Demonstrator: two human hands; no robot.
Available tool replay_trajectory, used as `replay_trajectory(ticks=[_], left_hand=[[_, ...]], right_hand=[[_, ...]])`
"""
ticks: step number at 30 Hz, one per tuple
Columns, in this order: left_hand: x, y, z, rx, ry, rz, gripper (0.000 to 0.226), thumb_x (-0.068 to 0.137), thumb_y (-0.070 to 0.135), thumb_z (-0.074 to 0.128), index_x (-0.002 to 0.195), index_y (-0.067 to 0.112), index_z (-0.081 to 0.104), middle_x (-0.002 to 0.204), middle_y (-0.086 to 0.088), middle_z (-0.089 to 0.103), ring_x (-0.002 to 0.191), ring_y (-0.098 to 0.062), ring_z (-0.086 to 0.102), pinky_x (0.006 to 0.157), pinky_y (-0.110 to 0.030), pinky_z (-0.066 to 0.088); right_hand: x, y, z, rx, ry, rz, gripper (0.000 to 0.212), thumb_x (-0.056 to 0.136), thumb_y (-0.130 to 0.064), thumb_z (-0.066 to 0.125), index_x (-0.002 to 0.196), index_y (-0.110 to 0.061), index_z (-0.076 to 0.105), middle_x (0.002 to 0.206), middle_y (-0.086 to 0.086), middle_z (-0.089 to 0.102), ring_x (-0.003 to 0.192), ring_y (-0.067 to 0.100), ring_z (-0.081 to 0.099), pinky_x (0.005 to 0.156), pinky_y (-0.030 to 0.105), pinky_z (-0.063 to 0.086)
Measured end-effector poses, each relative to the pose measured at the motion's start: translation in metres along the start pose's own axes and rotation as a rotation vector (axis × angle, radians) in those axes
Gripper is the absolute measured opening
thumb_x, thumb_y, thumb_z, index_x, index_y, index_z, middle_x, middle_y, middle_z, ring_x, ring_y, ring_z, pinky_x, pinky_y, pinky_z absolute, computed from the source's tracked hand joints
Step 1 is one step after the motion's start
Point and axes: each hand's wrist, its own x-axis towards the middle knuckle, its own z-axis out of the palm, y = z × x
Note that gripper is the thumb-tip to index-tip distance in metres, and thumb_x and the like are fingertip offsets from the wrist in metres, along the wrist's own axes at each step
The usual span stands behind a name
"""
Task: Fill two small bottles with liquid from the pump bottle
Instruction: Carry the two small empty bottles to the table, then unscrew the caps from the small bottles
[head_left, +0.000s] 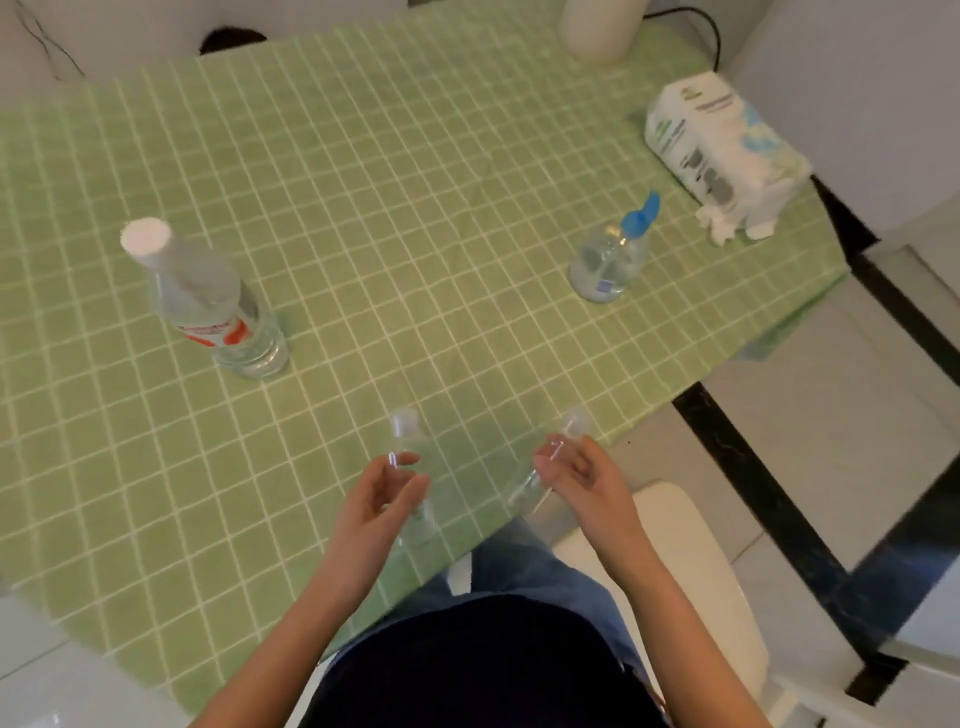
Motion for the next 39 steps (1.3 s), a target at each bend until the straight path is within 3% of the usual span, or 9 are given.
replay_trajectory(ticks=[2, 6, 12, 17, 21, 28, 32, 35, 39], left_hand=[[0.011, 0.004, 0.006, 0.002, 0.023, 0.004, 0.017, 0.078, 0.040, 0.061, 0.095, 0.037, 0.063, 0.095, -0.007, 0.069, 0.085, -0.012, 0.066, 0.080, -0.029, 0.050], [0.039, 0.013, 0.028, -0.019, 0.066, -0.001, 0.028, 0.076, 0.044, 0.059, 0.102, 0.033, 0.061, 0.097, -0.009, 0.068, 0.090, -0.015, 0.066, 0.084, -0.029, 0.050], [0.082, 0.022, 0.087, -0.078, 0.294, 0.014, 0.017, 0.087, 0.022, 0.060, 0.102, 0.029, 0.060, 0.093, -0.013, 0.067, 0.087, -0.019, 0.065, 0.077, -0.025, 0.051], [0.100, 0.034, 0.149, -0.163, 0.468, 0.014, 0.017, 0.085, 0.026, 0.060, 0.102, 0.029, 0.060, 0.090, -0.006, 0.067, 0.084, -0.014, 0.064, 0.076, -0.025, 0.052], [0.099, 0.041, 0.187, -0.185, 0.533, 0.026, 0.026, 0.077, 0.038, 0.059, 0.101, 0.030, 0.061, 0.087, -0.009, 0.068, 0.083, -0.015, 0.065, 0.077, -0.024, 0.054], [0.108, 0.039, 0.194, -0.204, 0.635, 0.028, 0.030, 0.075, 0.037, 0.058, 0.102, 0.025, 0.060, 0.093, -0.024, 0.064, 0.089, -0.027, 0.063, 0.080, -0.026, 0.052], [0.119, 0.035, 0.185, -0.203, 0.650, 0.069, 0.032, 0.075, 0.040, 0.058, 0.104, 0.027, 0.060, 0.099, -0.018, 0.066, 0.095, -0.025, 0.064, 0.085, -0.028, 0.052], [0.134, 0.032, 0.172, -0.191, 0.639, 0.161, 0.029, 0.076, 0.037, 0.058, 0.104, 0.028, 0.061, 0.098, -0.013, 0.068, 0.097, -0.026, 0.064, 0.090, -0.036, 0.050], [0.156, 0.021, 0.154, -0.175, 0.632, 0.286, 0.032, 0.075, 0.038, 0.059, 0.106, 0.031, 0.061, 0.098, -0.004, 0.070, 0.097, -0.016, 0.066, 0.088, -0.028, 0.053]], right_hand=[[0.018, -0.013, -0.006, -0.008, -0.025, -0.012, 0.017, 0.086, -0.007, 0.067, 0.100, -0.010, 0.060, 0.105, -0.003, 0.067, 0.082, -0.011, 0.064, 0.071, 0.003, 0.046], [0.061, -0.039, -0.023, -0.045, -0.118, -0.049, 0.018, 0.085, -0.010, 0.068, 0.098, -0.020, 0.061, 0.099, -0.010, 0.068, 0.092, -0.002, 0.064, 0.077, 0.008, 0.048], [0.148, -0.070, -0.061, -0.180, -0.348, -0.108, 0.019, 0.084, -0.011, 0.070, 0.095, -0.023, 0.062, 0.093, -0.012, 0.069, 0.085, -0.011, 0.065, 0.075, 0.006, 0.048], [0.195, -0.090, -0.097, -0.322, -0.571, -0.108, 0.038, 0.067, -0.050, 0.070, 0.099, -0.032, 0.060, 0.093, -0.023, 0.069, 0.093, -0.009, 0.063, 0.084, 0.016, 0.047], [0.212, -0.094, -0.116, -0.387, -0.675, -0.099, 0.052, 0.063, -0.064, 0.068, 0.104, -0.034, 0.059, 0.109, -0.015, 0.066, 0.108, 0.002, 0.060, 0.093, 0.026, 0.046], [0.225, -0.087, -0.108, -0.413, -0.795, -0.094, 0.033, 0.079, -0.044, 0.069, 0.108, -0.033, 0.056, 0.112, -0.015, 0.065, 0.106, -0.004, 0.060, 0.087, 0.017, 0.048], [0.234, -0.082, -0.093, -0.385, -0.803, -0.137, 0.027, 0.083, -0.039, 0.068, 0.106, -0.035, 0.056, 0.110, -0.018, 0.064, 0.099, -0.012, 0.059, 0.075, 0.003, 0.047], [0.245, -0.081, -0.078, -0.358, -0.809, -0.201, 0.030, 0.081, -0.039, 0.068, 0.108, -0.033, 0.056, 0.111, -0.015, 0.065, 0.100, -0.009, 0.060, 0.082, 0.010, 0.049], [0.262, -0.082, -0.062, -0.283, -0.813, -0.322, 0.036, 0.078, -0.037, 0.070, 0.111, -0.025, 0.059, 0.109, -0.011, 0.067, 0.098, -0.006, 0.063, 0.079, 0.008, 0.049]])
